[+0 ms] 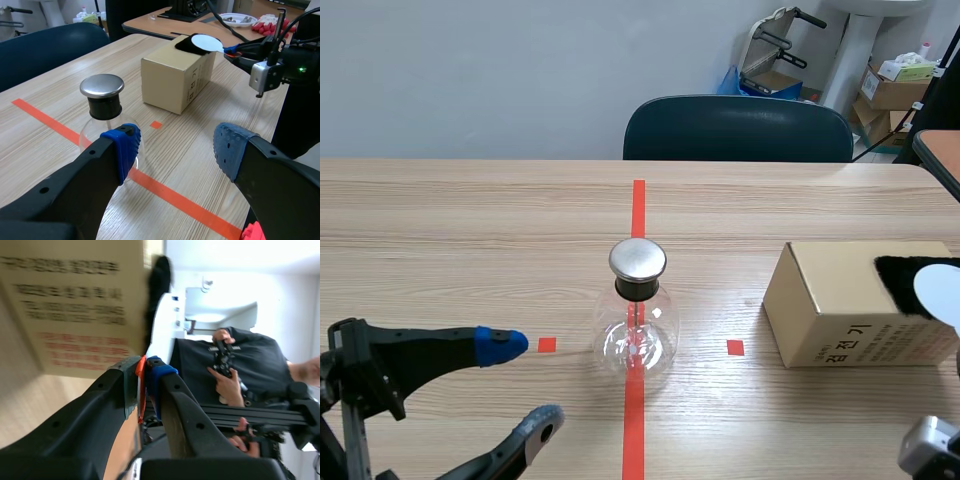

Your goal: Do the electroscope experiment

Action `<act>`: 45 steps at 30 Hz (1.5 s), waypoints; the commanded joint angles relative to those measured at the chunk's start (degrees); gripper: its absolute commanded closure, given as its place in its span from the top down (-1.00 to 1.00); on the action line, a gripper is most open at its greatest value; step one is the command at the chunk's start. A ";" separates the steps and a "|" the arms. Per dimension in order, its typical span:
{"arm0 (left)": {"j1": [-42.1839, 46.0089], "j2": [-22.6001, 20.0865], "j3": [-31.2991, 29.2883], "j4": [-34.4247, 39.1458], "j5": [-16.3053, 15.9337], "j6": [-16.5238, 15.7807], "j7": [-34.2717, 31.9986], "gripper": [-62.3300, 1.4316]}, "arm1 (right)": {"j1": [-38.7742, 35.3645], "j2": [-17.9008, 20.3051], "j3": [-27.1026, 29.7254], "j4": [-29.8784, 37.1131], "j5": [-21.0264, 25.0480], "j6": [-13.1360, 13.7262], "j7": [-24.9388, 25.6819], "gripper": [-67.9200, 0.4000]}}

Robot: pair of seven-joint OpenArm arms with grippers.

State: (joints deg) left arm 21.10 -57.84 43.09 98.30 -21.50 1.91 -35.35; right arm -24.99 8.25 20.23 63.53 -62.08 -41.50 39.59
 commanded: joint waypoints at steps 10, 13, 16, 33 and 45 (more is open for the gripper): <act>-0.33 5.46 -0.81 0.55 0.22 0.37 3.19 -0.36 | -0.46 0.81 -3.39 15.67 1.01 5.79 -11.47 -0.95; -1.40 7.52 -0.79 -0.37 2.38 0.35 5.51 -0.58 | -1.07 0.81 -5.42 20.57 0.98 7.96 -15.26 -0.95; -3.28 8.81 -0.79 -1.81 2.69 0.35 6.29 -0.82 | -1.44 1.05 -7.78 24.46 0.90 8.79 -18.32 -0.95; -15.93 14.03 8.39 -16.46 0.90 0.87 6.71 -0.87 | -1.66 6.21 -26.25 33.40 -7.61 9.55 -36.48 -0.95; -22.12 19.02 13.25 -25.42 -1.42 3.56 6.71 -0.87 | -0.02 8.13 -39.93 33.38 -14.47 9.44 -49.00 -0.95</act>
State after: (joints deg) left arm -0.64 -38.94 56.40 72.05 -22.37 5.56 -27.64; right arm -26.15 15.25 -19.79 95.96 -75.83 -31.22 -8.75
